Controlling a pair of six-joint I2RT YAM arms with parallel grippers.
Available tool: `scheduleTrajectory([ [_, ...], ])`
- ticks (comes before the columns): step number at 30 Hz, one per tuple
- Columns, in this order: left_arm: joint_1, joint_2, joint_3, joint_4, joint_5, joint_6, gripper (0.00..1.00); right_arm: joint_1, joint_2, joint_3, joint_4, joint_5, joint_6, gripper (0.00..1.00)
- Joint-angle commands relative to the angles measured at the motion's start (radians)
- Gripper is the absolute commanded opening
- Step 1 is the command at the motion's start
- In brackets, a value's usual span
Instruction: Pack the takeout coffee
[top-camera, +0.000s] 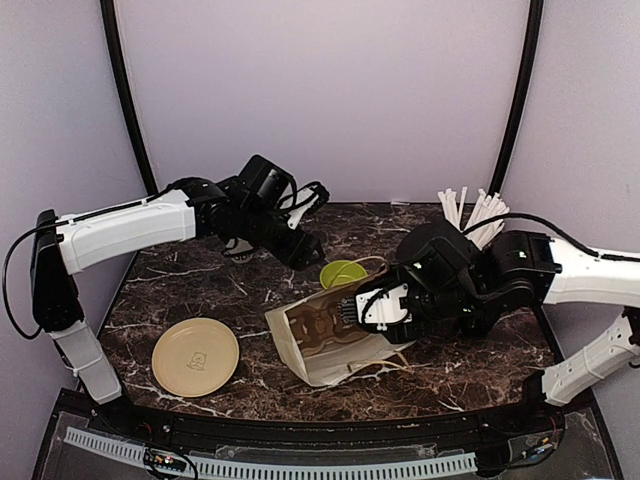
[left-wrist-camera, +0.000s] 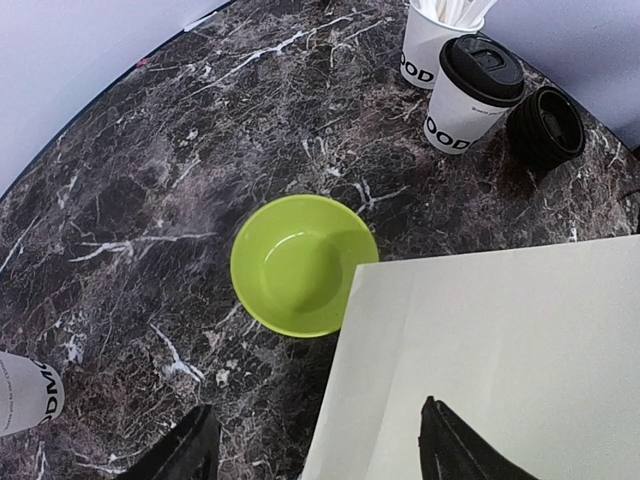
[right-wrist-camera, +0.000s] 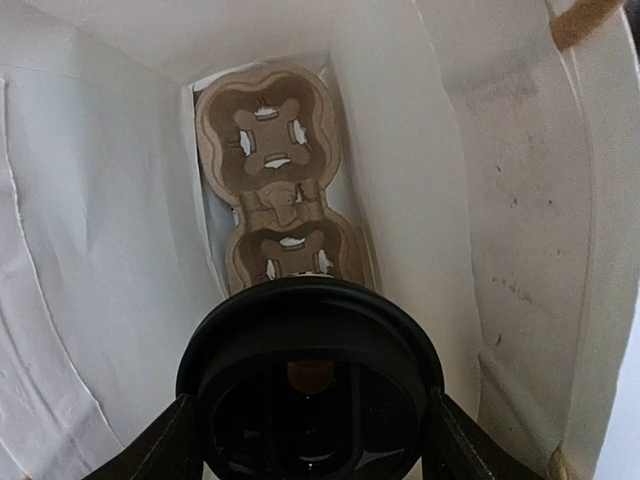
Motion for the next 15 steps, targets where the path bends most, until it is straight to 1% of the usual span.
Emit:
scheduleTrajectory([
  [1, 0.002, -0.005, -0.006, 0.028, 0.024, 0.007, 0.71, 0.028, -0.007, -0.013, 0.071, 0.005, 0.014, 0.48],
  [5, 0.003, 0.01, -0.02, 0.051, 0.037, 0.001, 0.71, 0.046, -0.025, -0.069, 0.109, 0.017, 0.014, 0.48],
  [11, 0.002, 0.056, 0.0, 0.049, 0.085, -0.008, 0.71, 0.049, -0.032, -0.122, 0.165, 0.032, -0.011, 0.47],
  [15, 0.002, 0.058, 0.0, 0.056, 0.122, -0.028, 0.7, 0.059, -0.029, -0.107, 0.119, -0.037, 0.012, 0.46],
])
